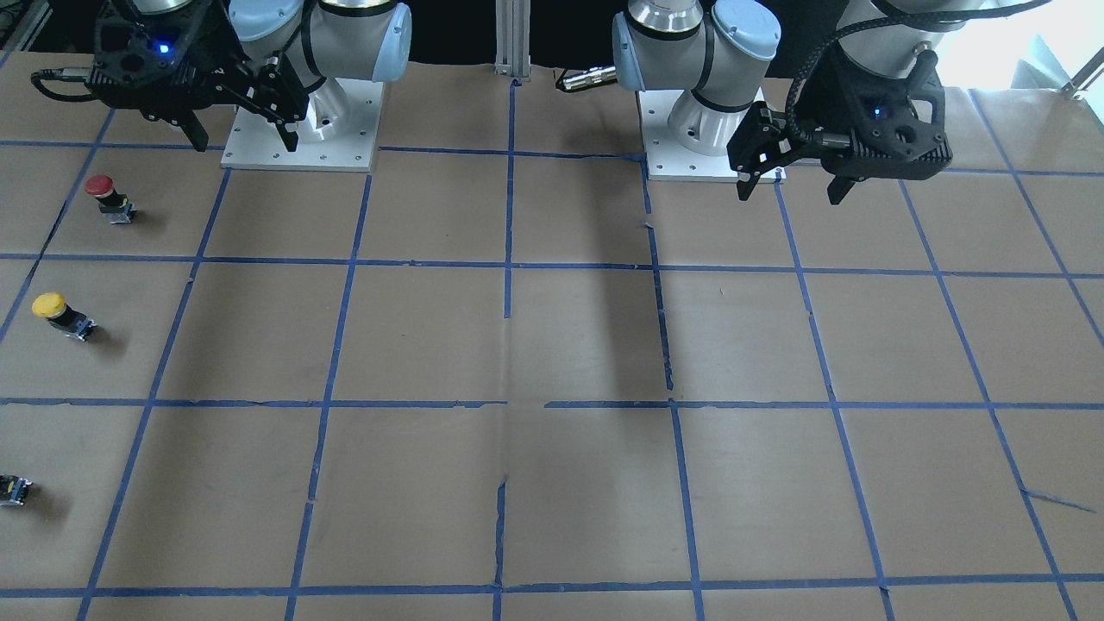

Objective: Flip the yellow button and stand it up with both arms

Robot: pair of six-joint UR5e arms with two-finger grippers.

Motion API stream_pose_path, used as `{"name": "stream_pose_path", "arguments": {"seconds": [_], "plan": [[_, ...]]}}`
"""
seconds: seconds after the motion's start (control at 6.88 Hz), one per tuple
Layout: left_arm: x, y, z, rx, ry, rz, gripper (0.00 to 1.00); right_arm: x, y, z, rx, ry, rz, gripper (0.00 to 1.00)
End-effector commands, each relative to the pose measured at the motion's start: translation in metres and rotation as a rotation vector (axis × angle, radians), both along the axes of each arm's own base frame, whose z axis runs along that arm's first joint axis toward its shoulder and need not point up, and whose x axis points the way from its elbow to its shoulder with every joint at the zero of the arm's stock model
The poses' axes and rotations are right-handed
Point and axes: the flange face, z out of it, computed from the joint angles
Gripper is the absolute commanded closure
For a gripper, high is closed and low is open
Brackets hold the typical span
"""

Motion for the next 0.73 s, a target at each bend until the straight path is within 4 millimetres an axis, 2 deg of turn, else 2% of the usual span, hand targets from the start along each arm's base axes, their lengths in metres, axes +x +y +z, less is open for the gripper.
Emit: {"name": "stream_pose_path", "arguments": {"seconds": [0.0,0.29,0.58], "plan": [[0.0004,0.0005,0.0001,-0.001,-0.004,0.0,0.0,-0.0003,-0.0094,0.0049,0.035,0.002,-0.005,0.0],[0.0004,0.0008,-0.0013,0.002,-0.004,0.0,0.0,0.0092,-0.0031,-0.0005,0.067,0.007,-0.03,0.0],[0.0005,0.0007,-0.0006,0.0,-0.006,0.0,0.0,0.009,-0.0027,0.0003,0.064,0.01,-0.03,0.0]]}}
